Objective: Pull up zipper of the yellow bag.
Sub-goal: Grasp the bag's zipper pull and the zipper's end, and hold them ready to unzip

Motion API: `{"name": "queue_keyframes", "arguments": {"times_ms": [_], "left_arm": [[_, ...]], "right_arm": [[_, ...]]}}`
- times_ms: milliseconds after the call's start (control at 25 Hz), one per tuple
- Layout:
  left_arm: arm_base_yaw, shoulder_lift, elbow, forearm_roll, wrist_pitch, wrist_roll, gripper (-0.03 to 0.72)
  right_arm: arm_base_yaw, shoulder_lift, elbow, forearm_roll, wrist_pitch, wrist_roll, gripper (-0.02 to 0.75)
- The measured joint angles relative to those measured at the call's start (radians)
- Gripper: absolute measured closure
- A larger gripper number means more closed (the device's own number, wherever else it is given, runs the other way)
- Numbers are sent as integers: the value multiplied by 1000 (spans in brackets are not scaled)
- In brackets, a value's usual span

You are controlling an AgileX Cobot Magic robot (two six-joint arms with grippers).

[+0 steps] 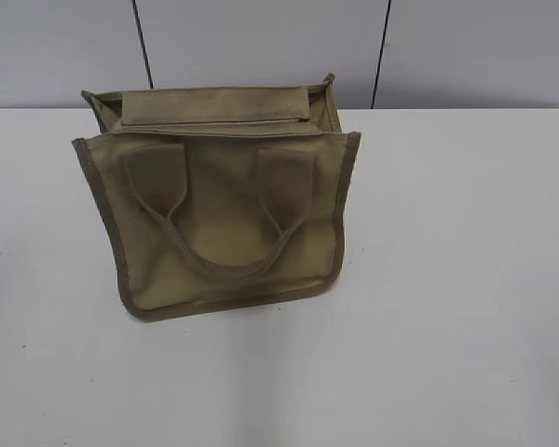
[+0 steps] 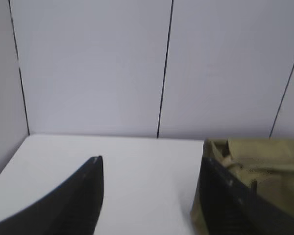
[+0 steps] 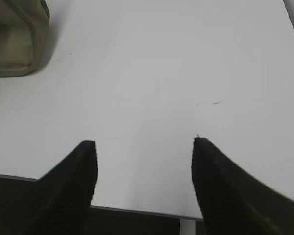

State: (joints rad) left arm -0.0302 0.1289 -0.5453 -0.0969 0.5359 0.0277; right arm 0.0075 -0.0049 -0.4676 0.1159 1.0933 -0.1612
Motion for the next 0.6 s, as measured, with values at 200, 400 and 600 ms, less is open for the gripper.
{"name": "queue_keyframes", "arguments": {"times_ms": [200,400,600], "left_arm": [[0,186,35,3,-354,0,221],[-2,435,129,4,-703,-2,291],[-2,658,257,88,-1046,-111,312]], "right_arm": [[0,0,0,0,0,0,269],[0,0,0,0,0,0,269],[0,0,0,0,0,0,269]]}}
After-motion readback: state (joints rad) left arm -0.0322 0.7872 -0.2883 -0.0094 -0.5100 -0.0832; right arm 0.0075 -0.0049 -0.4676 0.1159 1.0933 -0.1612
